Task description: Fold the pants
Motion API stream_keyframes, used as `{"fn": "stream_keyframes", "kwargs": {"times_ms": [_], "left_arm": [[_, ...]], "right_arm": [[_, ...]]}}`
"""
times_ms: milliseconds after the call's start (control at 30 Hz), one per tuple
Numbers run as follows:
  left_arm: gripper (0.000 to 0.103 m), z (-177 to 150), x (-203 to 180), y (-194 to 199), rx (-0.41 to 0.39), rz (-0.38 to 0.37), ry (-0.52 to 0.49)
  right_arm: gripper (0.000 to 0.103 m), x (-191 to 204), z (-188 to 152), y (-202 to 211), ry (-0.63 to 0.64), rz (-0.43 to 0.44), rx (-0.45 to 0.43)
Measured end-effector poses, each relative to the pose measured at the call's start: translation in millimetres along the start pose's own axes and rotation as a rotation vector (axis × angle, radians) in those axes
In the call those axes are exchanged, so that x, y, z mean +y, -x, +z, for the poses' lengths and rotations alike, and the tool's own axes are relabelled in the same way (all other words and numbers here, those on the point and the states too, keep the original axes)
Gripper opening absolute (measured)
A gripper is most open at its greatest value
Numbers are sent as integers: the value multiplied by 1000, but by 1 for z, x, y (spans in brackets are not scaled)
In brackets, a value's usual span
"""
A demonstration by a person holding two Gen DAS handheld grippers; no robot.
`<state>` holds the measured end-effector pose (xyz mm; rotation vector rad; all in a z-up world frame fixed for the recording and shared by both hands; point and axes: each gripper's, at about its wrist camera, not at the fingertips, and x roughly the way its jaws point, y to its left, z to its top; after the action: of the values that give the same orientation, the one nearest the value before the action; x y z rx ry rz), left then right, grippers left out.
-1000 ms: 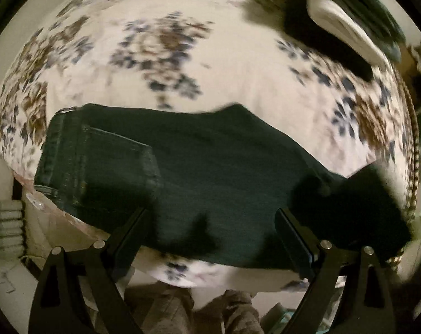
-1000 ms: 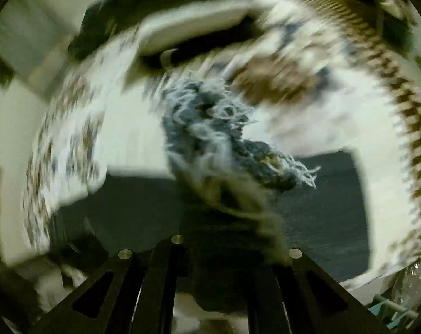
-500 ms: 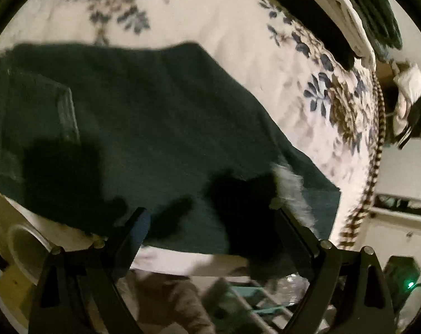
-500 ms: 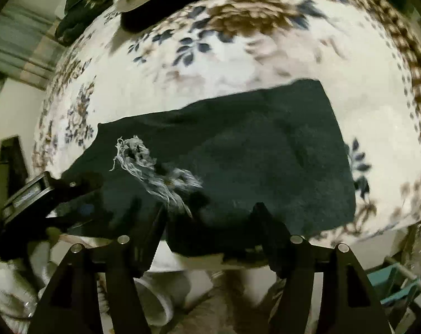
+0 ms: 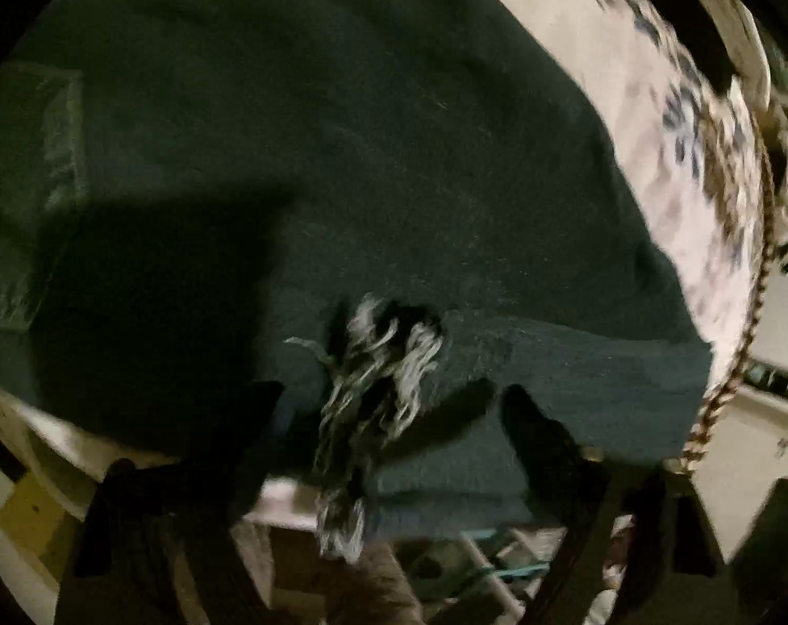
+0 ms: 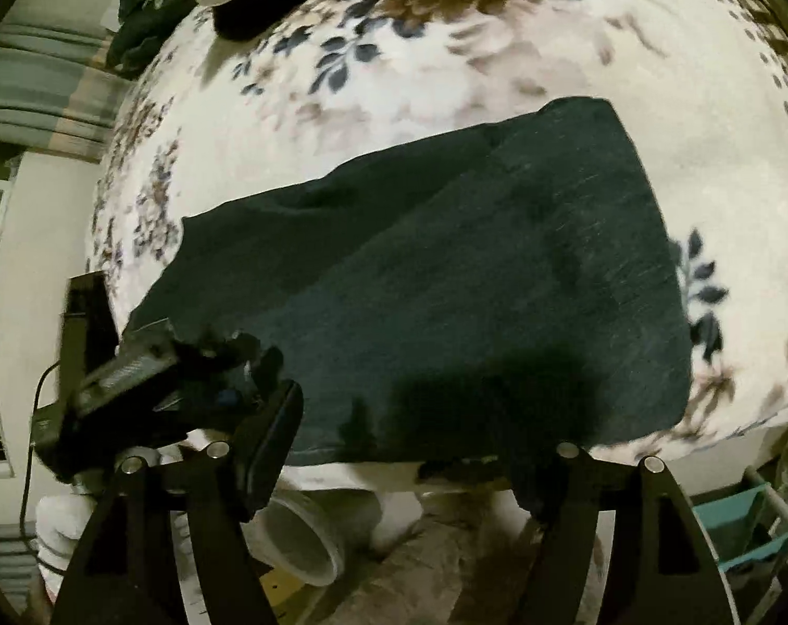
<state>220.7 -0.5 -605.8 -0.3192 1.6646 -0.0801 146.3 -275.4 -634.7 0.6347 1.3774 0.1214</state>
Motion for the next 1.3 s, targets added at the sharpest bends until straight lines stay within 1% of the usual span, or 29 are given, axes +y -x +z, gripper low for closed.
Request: {"fn": "stream_keyframes", "kwargs": {"times_ms": [33, 67, 100, 167, 233, 333, 400, 433, 467, 533, 600, 633, 667, 700, 733, 767, 800, 833, 867, 900, 933, 967, 1067, 1133, 1300], "left_arm": [[65, -1, -7, 0, -21, 38, -37], [24, -3, -13, 3, -50, 52, -72], [6, -6, -19, 7, -74, 71, -107], [6, -15, -34, 20, -117, 76, -192], [6, -21, -44, 40, -191, 71, -254], [6, -21, -46, 70, -273, 25, -253], [6, -18, -40, 79, -308, 14, -231], [6, -15, -36, 84, -332, 24, -227], [6, -12, -33, 84, -343, 35, -229], [6, -6, -23, 80, -334, 44, -210], [8, -1, -18, 67, -305, 67, -216], [11, 0, -16, 62, -288, 80, -212], [14, 1, -15, 58, -272, 91, -208], [15, 1, -15, 57, -262, 103, -199], [16, 1, -13, 58, -261, 97, -191], [26, -1, -11, 60, -262, 113, -180], [32, -2, -11, 60, -266, 133, -179], [41, -4, -10, 63, -279, 143, -185], [56, -6, -9, 66, -294, 158, -192], [70, -8, -9, 69, -300, 159, -202], [95, -10, -8, 71, -306, 163, -215], [101, -11, -8, 73, -308, 174, -232], [101, -15, -7, 84, -314, 230, -263], [101, -20, -8, 95, -335, 250, -272], [101, -32, -3, 128, -372, 231, -244]], "right_arm": [[74, -1, 4, 0, 2, -9, -4], [74, -3, 7, 0, 6, -18, -8], [74, -4, 9, 0, 6, -27, -14], [74, -8, 14, 2, -2, -43, -24], [74, -12, 17, 2, -12, -58, -29], [74, -15, 18, 6, -27, -59, -45], [74, -16, 19, 11, -31, -50, -65], [74, -16, 19, 13, -35, -48, -70], [74, -15, 18, 14, -38, -47, -71], [74, -15, 17, 15, -46, -51, -75], [74, -13, 16, 14, -42, -71, -78], [74, -12, 15, 13, -38, -98, -84], [74, -8, 14, 12, -24, -168, -97], [74, -3, 13, 10, 2, -229, -101], [74, 2, 13, 8, 26, -283, -104], [79, 7, 11, 6, 49, -342, -112], [83, 12, 10, 5, 63, -376, -120], [91, 17, 9, 3, 75, -405, -125], [95, 20, 8, 2, 81, -419, -130], [95, 24, 7, 1, 89, -437, -137], [95, 29, 6, 1, 93, -454, -143], [96, 33, 5, 2, 94, -464, -152], [101, 45, 2, 7, 101, -488, -192], [101, 54, 0, 13, 102, -494, -210], [101, 73, -5, 33, 101, -499, -234]]}}
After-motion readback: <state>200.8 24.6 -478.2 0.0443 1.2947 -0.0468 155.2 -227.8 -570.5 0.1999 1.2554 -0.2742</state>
